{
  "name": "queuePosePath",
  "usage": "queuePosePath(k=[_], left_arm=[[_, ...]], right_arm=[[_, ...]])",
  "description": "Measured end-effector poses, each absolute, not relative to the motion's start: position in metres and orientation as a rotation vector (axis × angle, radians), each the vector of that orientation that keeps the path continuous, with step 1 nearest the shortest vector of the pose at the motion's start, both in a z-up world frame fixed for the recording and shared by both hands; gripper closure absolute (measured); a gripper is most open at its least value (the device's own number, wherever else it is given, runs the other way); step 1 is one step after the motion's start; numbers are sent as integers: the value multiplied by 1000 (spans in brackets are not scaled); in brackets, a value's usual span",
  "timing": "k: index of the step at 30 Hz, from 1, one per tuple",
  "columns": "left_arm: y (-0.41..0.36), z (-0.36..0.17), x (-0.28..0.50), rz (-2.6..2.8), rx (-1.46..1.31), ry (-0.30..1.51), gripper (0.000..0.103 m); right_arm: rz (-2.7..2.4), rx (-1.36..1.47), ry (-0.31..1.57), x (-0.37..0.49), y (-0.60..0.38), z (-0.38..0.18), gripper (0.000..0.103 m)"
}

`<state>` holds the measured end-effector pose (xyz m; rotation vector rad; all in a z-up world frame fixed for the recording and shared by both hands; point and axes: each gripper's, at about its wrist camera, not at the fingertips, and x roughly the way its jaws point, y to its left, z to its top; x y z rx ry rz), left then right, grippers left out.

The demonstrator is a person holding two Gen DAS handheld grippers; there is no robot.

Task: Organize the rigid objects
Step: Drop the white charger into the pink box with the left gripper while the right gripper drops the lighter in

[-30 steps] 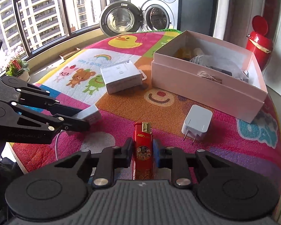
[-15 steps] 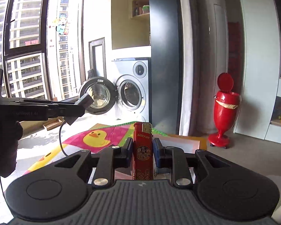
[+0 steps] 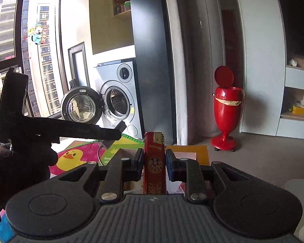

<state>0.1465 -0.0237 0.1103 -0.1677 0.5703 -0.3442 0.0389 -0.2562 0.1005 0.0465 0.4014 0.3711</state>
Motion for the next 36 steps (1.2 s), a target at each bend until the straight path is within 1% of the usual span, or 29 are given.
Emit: queuePosePath(k=[9,10,11,12,14,15,17,18,20,23,30,36], left_arm=[[-31,64,175,-387,-208,731,78],[-31,61,173,-380,-195,725,79],[-31,59,171,-373,-182,714,79],[-31,59,166,-365,-169,702,79],[-25,61,159,-358,-171,687,79],[-22,63,154,-355,-176,679,79],[-14,67,143,-341,-179,665,79],[-10,68,136,-325,-178,659,79],[1,69,122,-295,-178,656,79],[19,66,97,-265,-185,660,79],[60,47,31,-220,-222,727,79],[76,31,-8,-232,-247,776,79]], right_arm=[[361,31,505,67,-243,61,80],[361,24,510,68,-243,59,78],[359,19,514,70,-241,57,70],[357,16,516,70,-241,56,66],[351,7,506,61,-240,57,51],[349,3,500,58,-240,58,48],[343,-14,482,46,-239,61,37],[341,-26,472,41,-238,62,34],[340,-49,451,29,-235,65,25],[358,-83,444,12,-227,64,21],[424,-211,477,-22,-196,46,21],[443,-210,562,-36,-188,29,21]])
